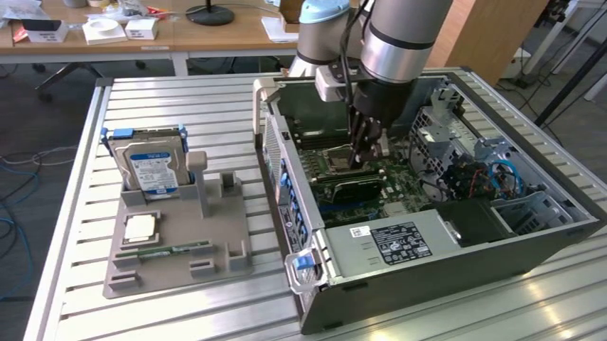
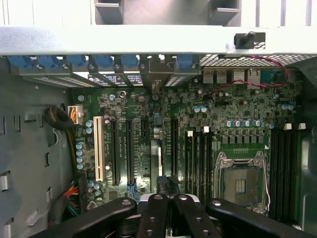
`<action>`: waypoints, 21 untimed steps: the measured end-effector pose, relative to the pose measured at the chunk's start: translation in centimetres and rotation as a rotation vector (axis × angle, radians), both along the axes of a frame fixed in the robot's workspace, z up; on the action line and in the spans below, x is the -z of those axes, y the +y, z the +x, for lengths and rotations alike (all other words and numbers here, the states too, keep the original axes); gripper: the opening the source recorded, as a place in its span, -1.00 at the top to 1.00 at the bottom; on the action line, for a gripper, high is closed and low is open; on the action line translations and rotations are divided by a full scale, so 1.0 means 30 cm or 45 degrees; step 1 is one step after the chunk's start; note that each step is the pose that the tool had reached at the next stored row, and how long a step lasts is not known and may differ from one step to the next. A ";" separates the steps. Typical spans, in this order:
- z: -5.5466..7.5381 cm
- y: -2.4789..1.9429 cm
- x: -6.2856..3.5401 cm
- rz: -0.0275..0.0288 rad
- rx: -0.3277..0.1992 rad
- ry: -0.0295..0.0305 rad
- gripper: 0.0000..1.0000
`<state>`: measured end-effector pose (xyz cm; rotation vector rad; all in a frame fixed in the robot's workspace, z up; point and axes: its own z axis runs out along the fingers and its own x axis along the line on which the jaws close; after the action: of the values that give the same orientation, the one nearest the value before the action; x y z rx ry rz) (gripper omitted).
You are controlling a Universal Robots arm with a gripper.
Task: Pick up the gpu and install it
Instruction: 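Press down on the gpu until it lock into place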
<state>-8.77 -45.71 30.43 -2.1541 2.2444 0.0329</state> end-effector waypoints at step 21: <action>0.000 0.000 0.067 0.0021 0.000 0.0000 0.80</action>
<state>-8.78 -45.71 28.41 -2.1532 2.2436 0.0347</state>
